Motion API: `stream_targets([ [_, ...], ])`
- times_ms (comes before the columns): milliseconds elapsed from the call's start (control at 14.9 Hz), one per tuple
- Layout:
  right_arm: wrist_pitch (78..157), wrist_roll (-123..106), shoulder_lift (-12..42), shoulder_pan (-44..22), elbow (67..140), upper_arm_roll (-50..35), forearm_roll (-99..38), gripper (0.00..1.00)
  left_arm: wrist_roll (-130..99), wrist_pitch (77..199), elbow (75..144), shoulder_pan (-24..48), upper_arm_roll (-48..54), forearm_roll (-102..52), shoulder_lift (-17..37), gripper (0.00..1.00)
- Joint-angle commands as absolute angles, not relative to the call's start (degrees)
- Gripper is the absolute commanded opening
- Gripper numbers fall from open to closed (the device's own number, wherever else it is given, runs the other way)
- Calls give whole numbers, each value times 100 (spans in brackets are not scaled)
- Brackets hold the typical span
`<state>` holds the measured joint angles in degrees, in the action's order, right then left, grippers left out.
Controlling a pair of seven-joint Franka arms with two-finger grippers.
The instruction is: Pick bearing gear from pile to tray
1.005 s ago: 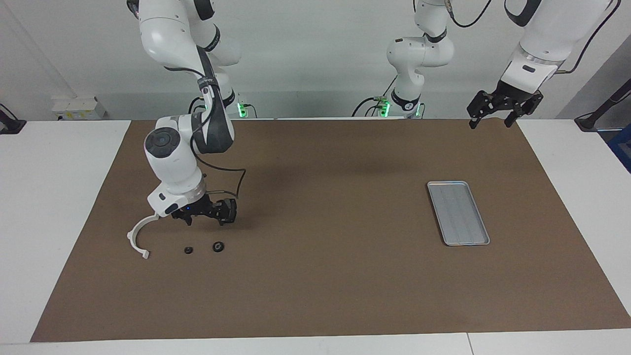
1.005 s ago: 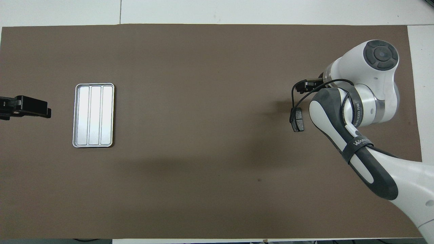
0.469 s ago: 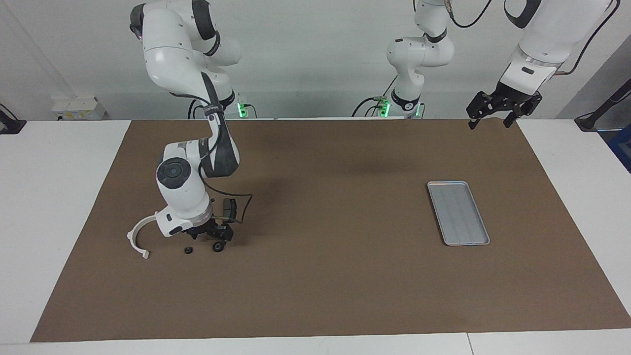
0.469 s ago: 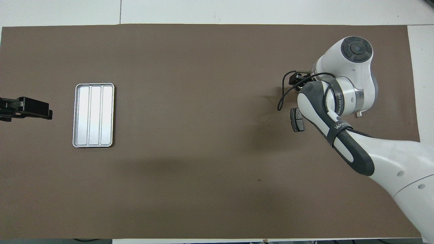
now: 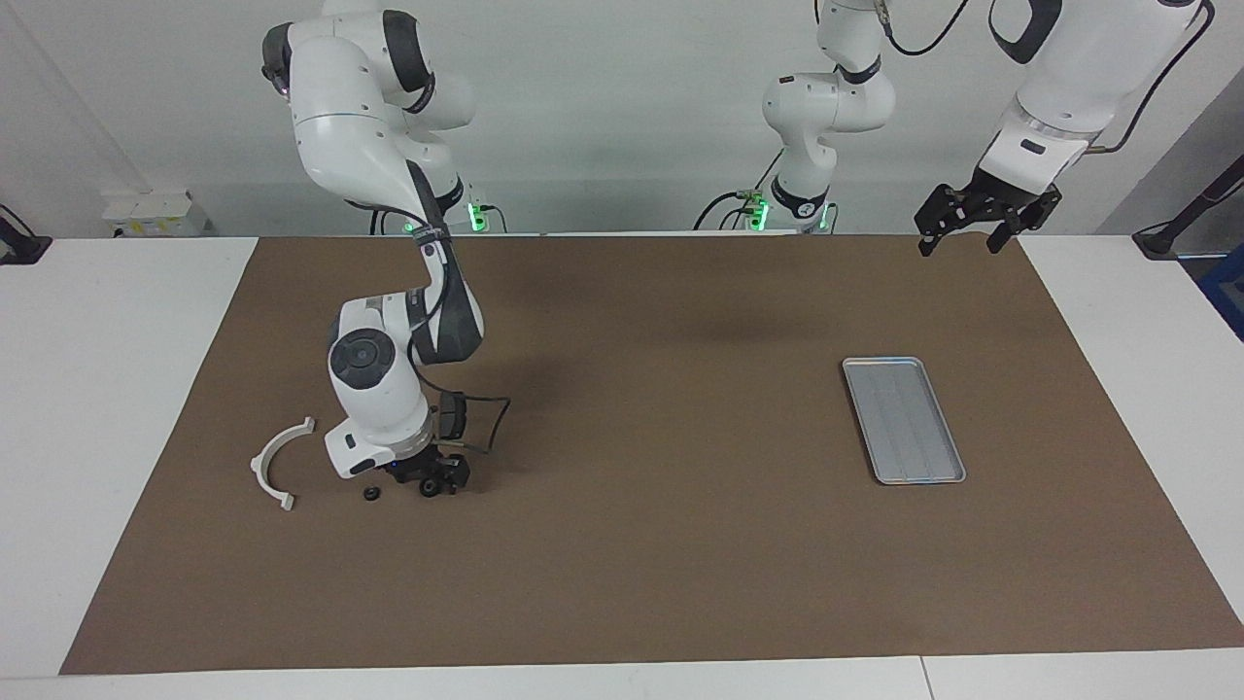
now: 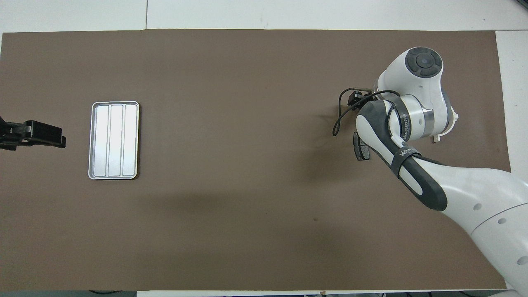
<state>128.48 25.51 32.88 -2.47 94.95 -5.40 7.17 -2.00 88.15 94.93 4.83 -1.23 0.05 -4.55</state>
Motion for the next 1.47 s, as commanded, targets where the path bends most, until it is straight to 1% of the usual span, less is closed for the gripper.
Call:
stream_targets([
  [0,12920,2689,3384,-229,9387,-571,844,77,-184,8947,9703,457,-132,-9,-650,100],
  [67,12894,2698,3375,-229,9387,-571,835,71,-211,8947,9694,448,-141,-9,-650,100],
  [134,12867,2698,3375,-229,9387,-571,818,60,-176,8965,9694,448,-141,-9,-650,100],
  [201,12858,2690,3375,-211,9387,-571,809,46,-184,9078,9720,457,-132,-9,-650,100],
  [268,12841,2689,3375,-202,9387,-580,791,36,-193,9192,9721,474,-141,0,-650,100],
  [335,12841,2689,3375,-193,9387,-580,791,22,-193,9280,9721,466,-132,0,-650,100],
  [402,12841,2681,3375,-185,9387,-580,791,3,-176,9342,9738,457,-141,0,-650,100],
  [469,12832,2672,3375,-185,9387,-580,791,0,-176,9360,9747,457,-141,0,-650,100],
  [670,12823,2619,3375,-176,9387,-580,835,0,-176,9578,9879,440,-149,-9,-685,100],
  [804,12675,2532,3340,-158,9361,-580,852,0,-123,9694,9905,335,-158,0,-686,100],
  [871,12395,2479,3314,-176,9152,-589,844,0,-114,9773,9897,264,-158,0,-677,100],
  [1072,10964,2505,3296,-281,8203,-703,774,0,-123,10001,9879,246,-158,0,-598,100],
  [1206,10426,2740,3191,-491,7868,-861,738,0,-123,9993,9870,246,-158,0,-519,100],
  [1408,9898,4196,3111,-930,7498,-1229,756,0,-123,10116,9905,237,-158,0,-396,100],
])
